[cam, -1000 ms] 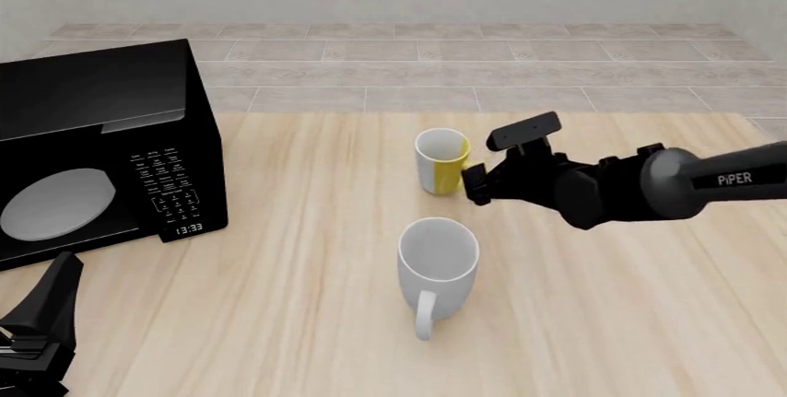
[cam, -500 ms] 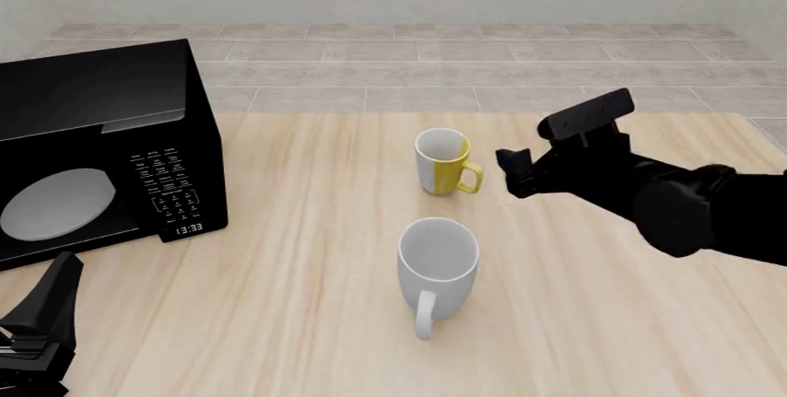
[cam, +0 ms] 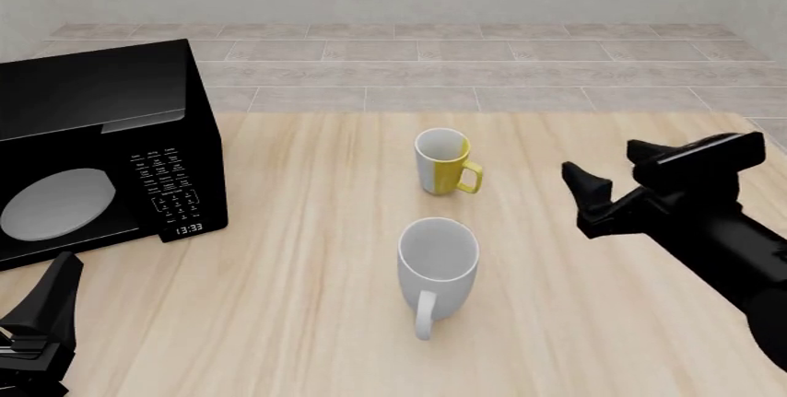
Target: Put the yellow and white mug to the front of the white mug.
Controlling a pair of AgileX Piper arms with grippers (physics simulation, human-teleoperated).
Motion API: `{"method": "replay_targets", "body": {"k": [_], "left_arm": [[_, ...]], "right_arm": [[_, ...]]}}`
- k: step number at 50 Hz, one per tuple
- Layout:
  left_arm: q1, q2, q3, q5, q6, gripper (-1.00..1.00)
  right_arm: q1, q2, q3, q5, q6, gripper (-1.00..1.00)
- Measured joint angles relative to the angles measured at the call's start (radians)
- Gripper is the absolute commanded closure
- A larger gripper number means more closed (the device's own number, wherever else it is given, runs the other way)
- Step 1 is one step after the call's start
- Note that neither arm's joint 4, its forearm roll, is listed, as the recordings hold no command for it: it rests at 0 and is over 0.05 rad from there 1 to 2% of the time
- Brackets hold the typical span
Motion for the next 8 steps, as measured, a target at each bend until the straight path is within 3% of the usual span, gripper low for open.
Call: {"method": "replay_targets", "body": {"k": [8], "left_arm": [[0.0,0.0,0.0,0.0,0.0,-1.0]], "right_arm": [[-0.017,-0.11,0.057,-0.004,-0.015,-1.0]]}}
